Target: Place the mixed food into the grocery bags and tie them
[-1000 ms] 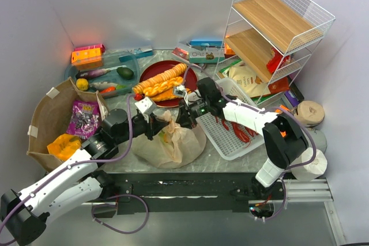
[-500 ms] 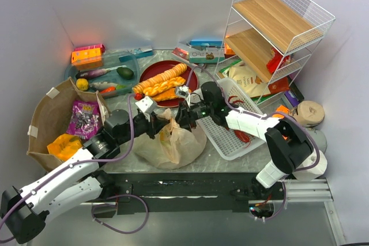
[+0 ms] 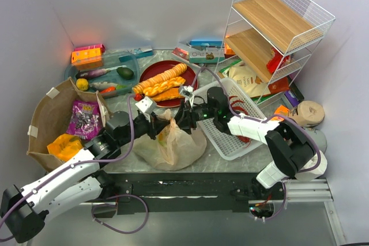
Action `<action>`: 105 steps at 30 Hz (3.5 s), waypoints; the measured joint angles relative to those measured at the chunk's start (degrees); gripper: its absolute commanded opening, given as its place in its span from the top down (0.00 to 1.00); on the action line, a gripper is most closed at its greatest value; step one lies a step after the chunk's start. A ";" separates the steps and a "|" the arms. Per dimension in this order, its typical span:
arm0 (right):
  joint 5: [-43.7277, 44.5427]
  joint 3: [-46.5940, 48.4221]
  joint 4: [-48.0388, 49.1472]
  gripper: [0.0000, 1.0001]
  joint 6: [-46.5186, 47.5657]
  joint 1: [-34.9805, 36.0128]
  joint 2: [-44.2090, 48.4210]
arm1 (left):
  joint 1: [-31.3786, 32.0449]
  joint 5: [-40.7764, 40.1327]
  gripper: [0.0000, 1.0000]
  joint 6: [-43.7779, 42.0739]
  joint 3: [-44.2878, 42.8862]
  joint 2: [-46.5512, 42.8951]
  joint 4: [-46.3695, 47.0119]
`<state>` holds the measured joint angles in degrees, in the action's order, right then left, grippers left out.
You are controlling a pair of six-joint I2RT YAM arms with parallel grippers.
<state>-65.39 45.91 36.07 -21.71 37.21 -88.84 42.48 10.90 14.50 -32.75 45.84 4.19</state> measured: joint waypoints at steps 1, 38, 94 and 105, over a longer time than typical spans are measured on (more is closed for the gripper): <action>0.26 -0.20 0.76 0.40 -0.48 0.11 0.00 | 0.07 -0.04 0.99 0.09 0.11 0.00 0.15; 10.27 -3.63 -2.29 1.00 -0.68 1.53 7.23 | 0.48 -8.37 0.03 3.54 -2.97 -3.58 -7.45; 11.80 -4.33 -4.61 1.00 -0.26 1.49 7.21 | 0.63 5.51 0.32 22.53 -9.66 -6.34 -30.16; 11.80 -4.33 -4.79 1.00 -0.31 1.49 7.21 | 0.70 -1.31 0.38 28.09 -5.07 -5.46 -19.39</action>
<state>-53.58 41.58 31.29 -22.02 38.70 -81.62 43.18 9.58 42.59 -37.82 40.38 -15.20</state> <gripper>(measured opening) 0.020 0.634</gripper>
